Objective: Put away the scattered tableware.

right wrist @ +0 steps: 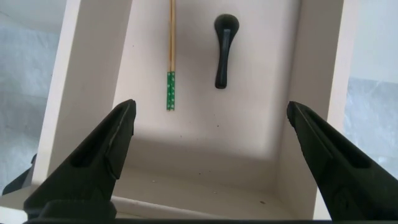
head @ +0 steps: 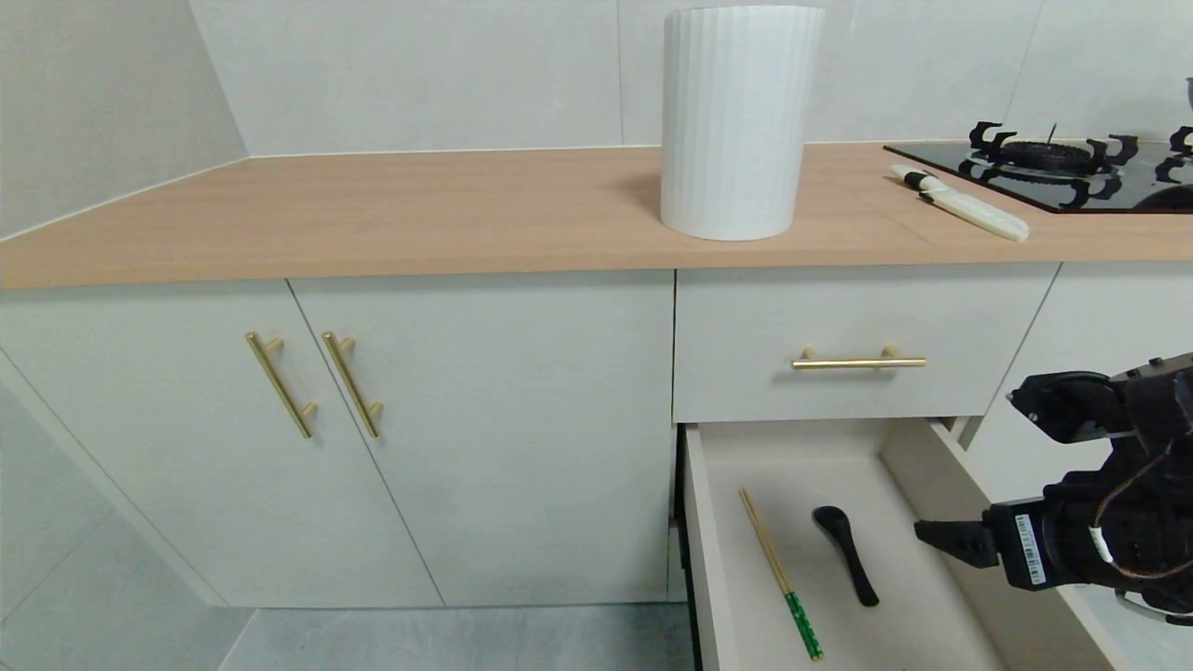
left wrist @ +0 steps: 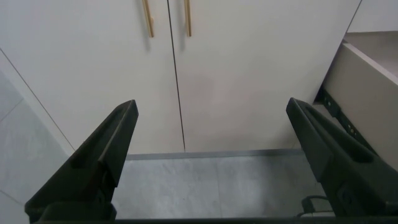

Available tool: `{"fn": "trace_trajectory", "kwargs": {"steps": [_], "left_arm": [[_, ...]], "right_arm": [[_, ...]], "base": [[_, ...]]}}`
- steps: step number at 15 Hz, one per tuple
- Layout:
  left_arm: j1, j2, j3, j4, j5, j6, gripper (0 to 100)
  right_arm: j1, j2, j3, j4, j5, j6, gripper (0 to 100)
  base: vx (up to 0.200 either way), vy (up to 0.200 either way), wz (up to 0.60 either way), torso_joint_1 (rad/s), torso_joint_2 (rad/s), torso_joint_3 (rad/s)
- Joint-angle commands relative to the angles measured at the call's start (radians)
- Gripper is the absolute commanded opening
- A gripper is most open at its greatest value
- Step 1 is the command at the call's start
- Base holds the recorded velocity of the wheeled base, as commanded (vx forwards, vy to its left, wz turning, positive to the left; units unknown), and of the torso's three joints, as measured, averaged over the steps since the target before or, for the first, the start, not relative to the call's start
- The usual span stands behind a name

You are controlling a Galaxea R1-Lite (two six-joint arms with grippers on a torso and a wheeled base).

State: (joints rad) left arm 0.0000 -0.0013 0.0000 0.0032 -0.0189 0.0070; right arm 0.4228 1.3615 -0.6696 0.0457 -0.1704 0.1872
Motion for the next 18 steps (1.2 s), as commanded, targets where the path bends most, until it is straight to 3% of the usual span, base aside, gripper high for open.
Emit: {"fn": "trace_trajectory", "kwargs": {"steps": [1,10,18], "left_arm": [[0.0,0.001,0.0,0.0,-0.001,-0.001,100],[0.0,0.001,0.0,0.0,-0.001,0.001,100],[0.0,0.001,0.0,0.0,0.001,0.001,100]], "right_arm": [[0.002,0.005,0.001,0.0,0.0,0.0,100],[0.002,0.027,0.004,0.0,0.0,0.0,100],[0.044,0.059,0.027,0.003,0.023,0.0,100]], "base": [[-0.2,0.0,0.0,0.007,0.0,0.002],[-0.2,0.0,0.0,0.002,0.0,0.005],[0.0,0.0,0.0,0.0,0.0,0.0]]}}
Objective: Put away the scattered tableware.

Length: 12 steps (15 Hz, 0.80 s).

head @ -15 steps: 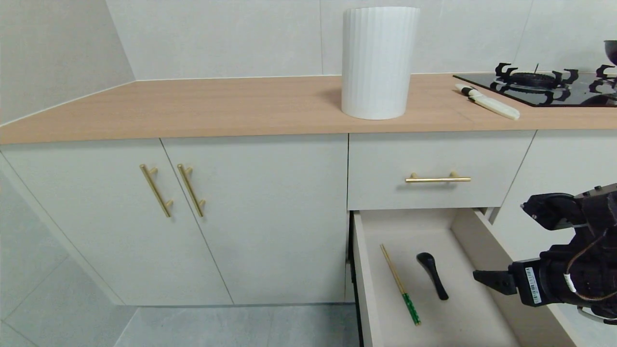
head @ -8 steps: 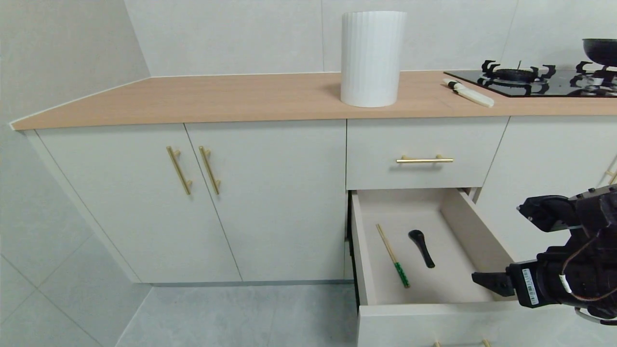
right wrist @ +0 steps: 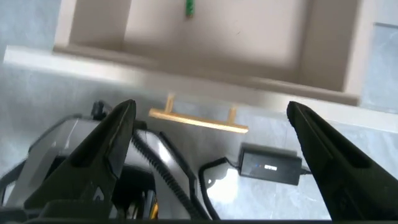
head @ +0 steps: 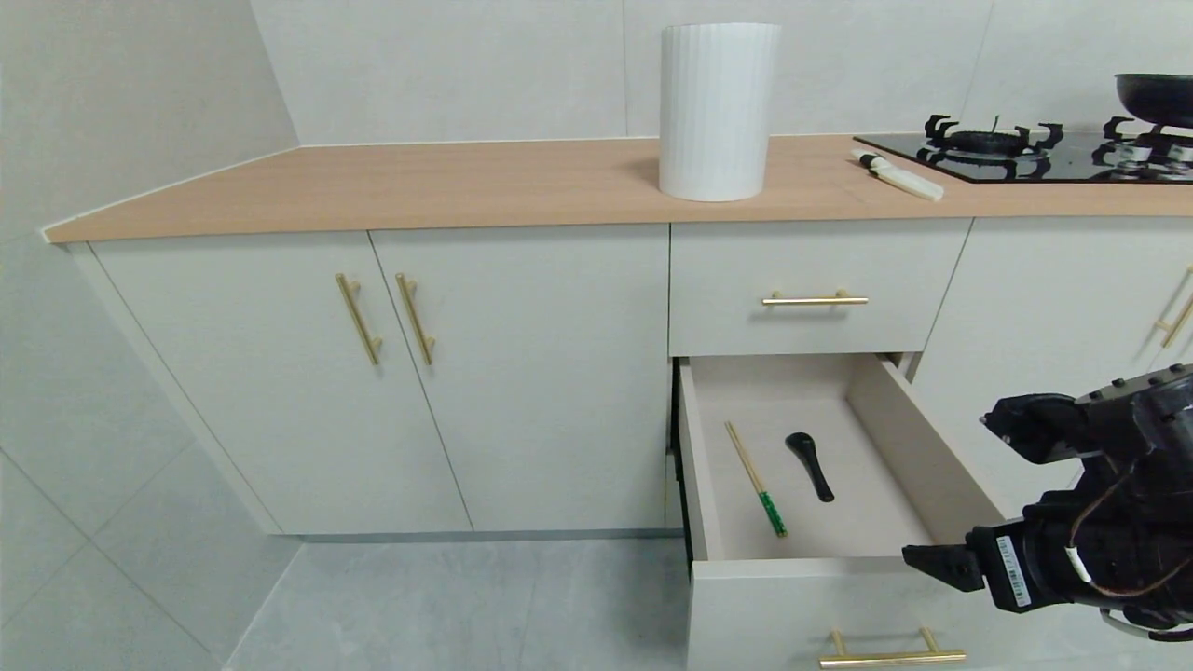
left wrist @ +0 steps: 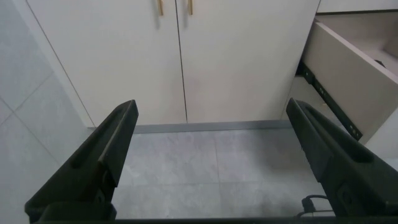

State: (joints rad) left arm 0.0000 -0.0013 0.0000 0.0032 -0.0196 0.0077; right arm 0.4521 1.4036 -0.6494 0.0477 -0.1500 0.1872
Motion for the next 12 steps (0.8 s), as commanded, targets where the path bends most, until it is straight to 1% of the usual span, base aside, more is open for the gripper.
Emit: {"fn": "trace_trajectory", "kwargs": {"steps": [1,3,7,12], "left_arm": [[0.0,0.001,0.0,0.0,0.0,0.0,100],[0.0,0.001,0.0,0.0,0.0,0.0,100],[0.0,0.001,0.0,0.0,0.0,0.0,100],[0.0,0.001,0.0,0.0,0.001,0.0,100]], "right_arm": [[0.034,0.035,0.02,0.011,0.007,0.0,100],[0.077,0.098,0.045,0.021,0.007,-0.022,100],[0.151,0.143,0.088,0.024,0.009,-0.045,100],[0.16,0.215,0.085,0.015,0.007,-0.038,100]], "base": [[0.0,0.0,0.0,0.0,0.0,0.0],[0.0,0.0,0.0,0.0,0.0,0.0],[0.0,0.0,0.0,0.0,0.0,0.0],[0.0,0.0,0.0,0.0,0.0,0.0]]}}
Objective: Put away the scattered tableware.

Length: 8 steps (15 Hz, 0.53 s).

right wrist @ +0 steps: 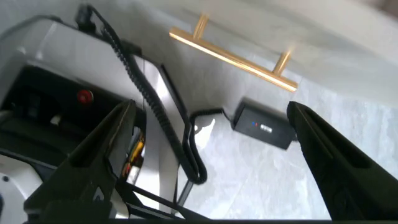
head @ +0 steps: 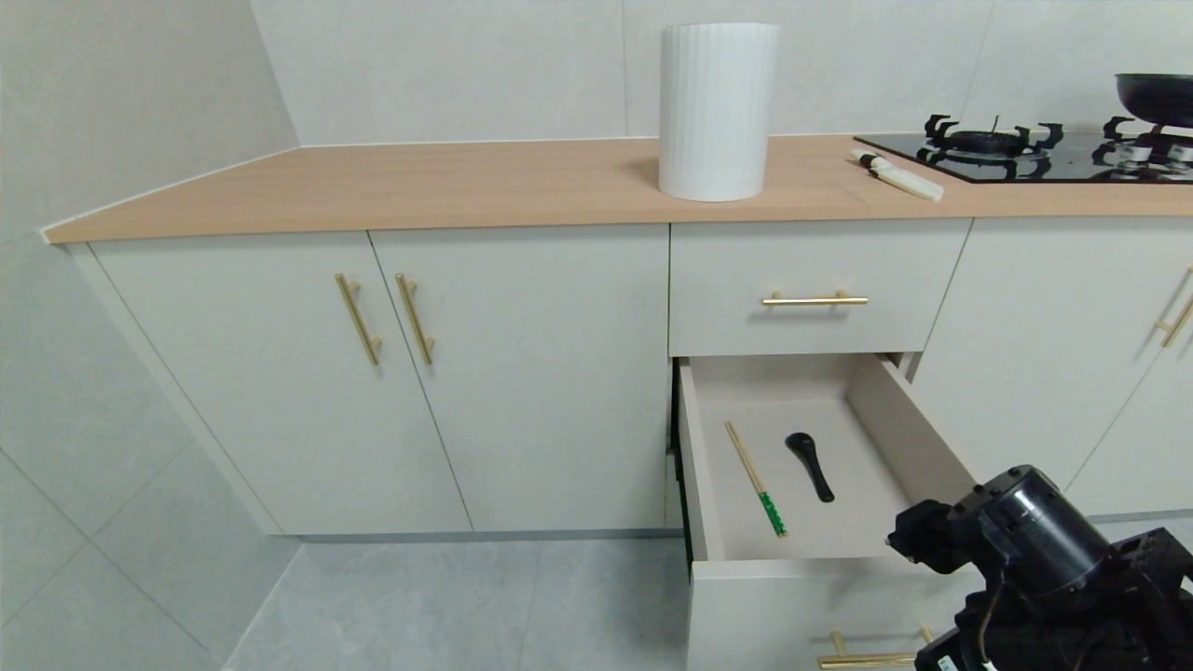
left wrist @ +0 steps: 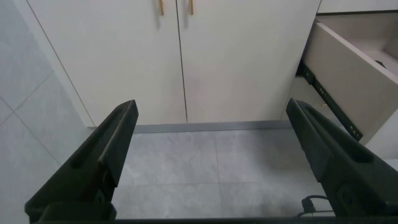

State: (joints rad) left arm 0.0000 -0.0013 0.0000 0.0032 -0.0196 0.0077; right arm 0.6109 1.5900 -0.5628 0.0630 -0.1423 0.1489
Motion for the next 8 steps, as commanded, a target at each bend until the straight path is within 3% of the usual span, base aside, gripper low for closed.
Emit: {"fn": "trace_trajectory", "kwargs": {"steps": [1,8], "left_arm": [[0.0,0.001,0.0,0.0,0.0,0.0,100],[0.0,0.001,0.0,0.0,0.0,0.0,100]], "right_arm": [[0.0,0.03,-0.006,-0.002,-0.002,0.001,100],[-0.069,0.097,-0.088,-0.002,-0.017,0.1,100]], "base": [[0.0,0.0,0.0,0.0,0.0,0.0],[0.0,0.0,0.0,0.0,0.0,0.0]]}}
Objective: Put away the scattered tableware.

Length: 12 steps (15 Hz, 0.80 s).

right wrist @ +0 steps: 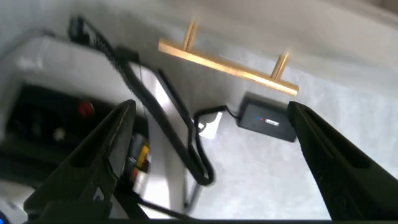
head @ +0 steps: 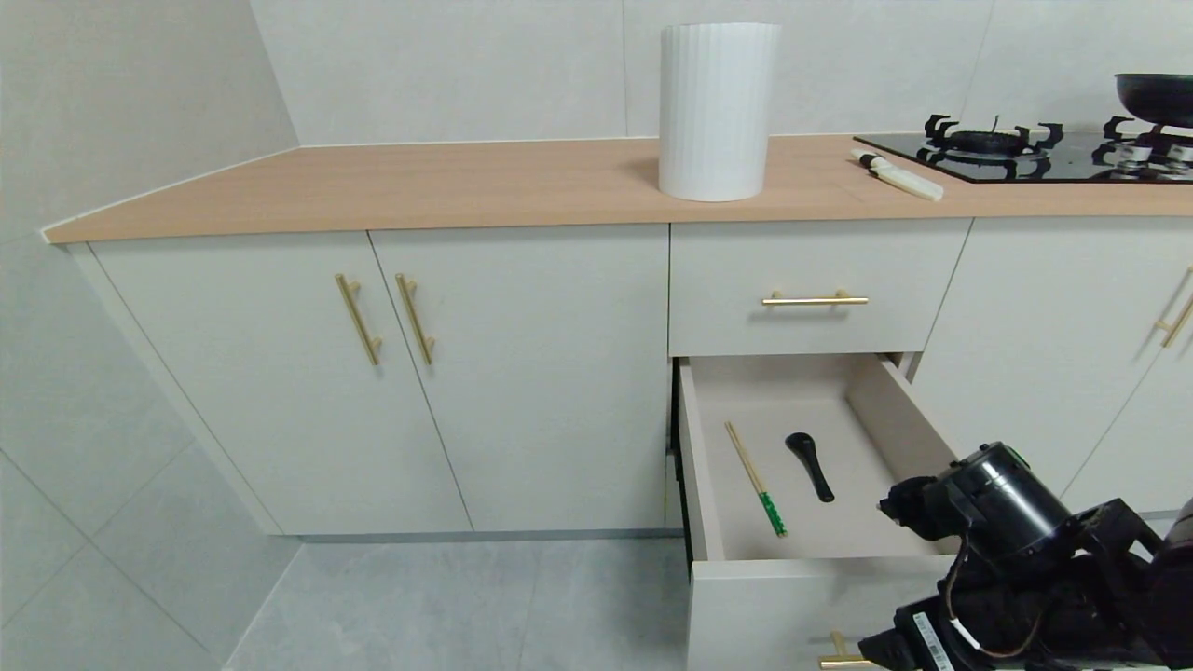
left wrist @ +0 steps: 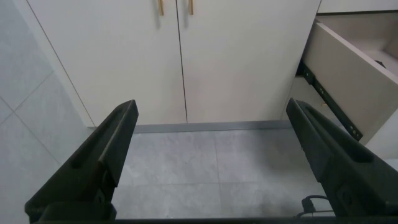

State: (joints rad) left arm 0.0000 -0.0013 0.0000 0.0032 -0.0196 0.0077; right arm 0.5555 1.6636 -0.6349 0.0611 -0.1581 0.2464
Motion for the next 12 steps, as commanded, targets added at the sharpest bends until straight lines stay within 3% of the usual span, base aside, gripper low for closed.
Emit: {"fn": "trace_trajectory", "kwargs": {"steps": [1,6,12], "left_arm": [[0.0,0.001,0.0,0.0,0.0,0.0,100],[0.0,0.001,0.0,0.0,0.0,0.0,100],[0.0,0.001,0.0,0.0,0.0,0.0,100]], "right_arm": [[-0.025,0.031,-0.026,0.0,-0.005,0.011,100],[-0.065,0.09,-0.083,-0.004,-0.04,0.088,100],[-0.098,0.137,-0.089,-0.116,-0.063,0.086,100]], "base": [[0.0,0.0,0.0,0.0,0.0,0.0],[0.0,0.0,0.0,0.0,0.0,0.0],[0.0,0.0,0.0,0.0,0.0,0.0]]}}
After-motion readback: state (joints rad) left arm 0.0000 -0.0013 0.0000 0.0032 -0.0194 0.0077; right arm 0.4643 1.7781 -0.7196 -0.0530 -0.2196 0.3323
